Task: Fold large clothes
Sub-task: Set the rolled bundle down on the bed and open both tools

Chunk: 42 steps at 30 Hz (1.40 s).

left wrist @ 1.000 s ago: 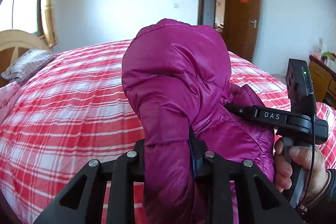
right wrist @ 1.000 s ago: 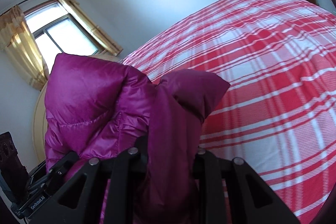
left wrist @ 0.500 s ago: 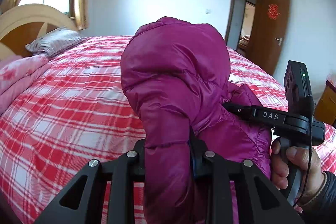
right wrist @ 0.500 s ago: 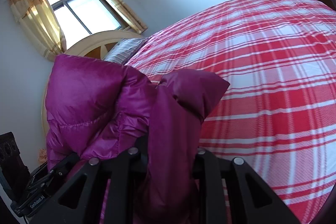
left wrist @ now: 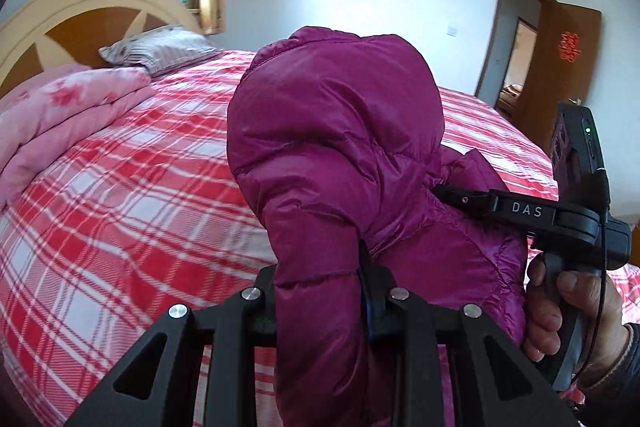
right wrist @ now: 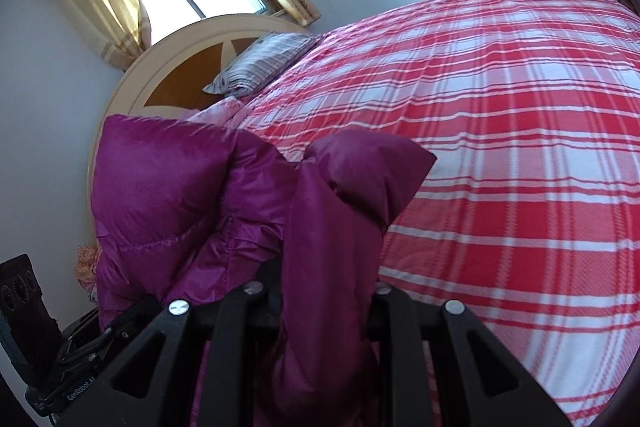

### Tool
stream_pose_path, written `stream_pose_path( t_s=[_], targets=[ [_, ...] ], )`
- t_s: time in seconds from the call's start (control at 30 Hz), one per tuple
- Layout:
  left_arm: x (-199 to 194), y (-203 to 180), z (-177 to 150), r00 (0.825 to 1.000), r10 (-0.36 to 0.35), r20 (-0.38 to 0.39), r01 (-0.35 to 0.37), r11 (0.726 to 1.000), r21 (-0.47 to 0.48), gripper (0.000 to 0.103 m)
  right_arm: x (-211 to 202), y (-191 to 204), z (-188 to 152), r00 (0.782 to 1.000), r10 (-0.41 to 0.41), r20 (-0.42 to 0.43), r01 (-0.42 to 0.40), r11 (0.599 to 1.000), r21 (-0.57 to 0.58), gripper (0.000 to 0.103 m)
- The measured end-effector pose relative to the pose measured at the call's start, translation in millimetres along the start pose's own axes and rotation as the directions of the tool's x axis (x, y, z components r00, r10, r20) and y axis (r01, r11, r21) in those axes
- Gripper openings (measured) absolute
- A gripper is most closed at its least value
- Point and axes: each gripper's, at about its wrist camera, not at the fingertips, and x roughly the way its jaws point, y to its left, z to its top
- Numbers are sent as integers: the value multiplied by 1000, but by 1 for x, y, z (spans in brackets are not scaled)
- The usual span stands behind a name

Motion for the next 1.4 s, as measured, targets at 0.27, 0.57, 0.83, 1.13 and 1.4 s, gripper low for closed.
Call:
stream_pose_path(
  t_s=[0.27, 0.57, 0.83, 1.13, 1.4],
  targets=[
    [30, 49, -9, 997, 58, -57, -63, 995, -78, 30, 45, 25, 4, 998, -25, -59, 22, 999, -46, 23],
    [60, 65, -29, 992, 87, -93, -98, 986, -131, 53, 79, 9, -9, 989, -74, -127, 73, 997, -12, 24],
    [69, 70, -36, 993, 68, -95, -83, 984, -157, 61, 87, 3, -12, 986, -81, -146, 83, 996, 11, 27],
    [70, 78, -36, 989, 89, -118, -112, 972, -209, 78, 95, 3, -13, 972, -147, -185, 149, 989, -5, 38],
    [62, 77, -36, 984, 110, -139, -140, 963, -231, 82, 93, 3, -10, 954, -215, -209, 213, 976, -32, 55]
  ],
)
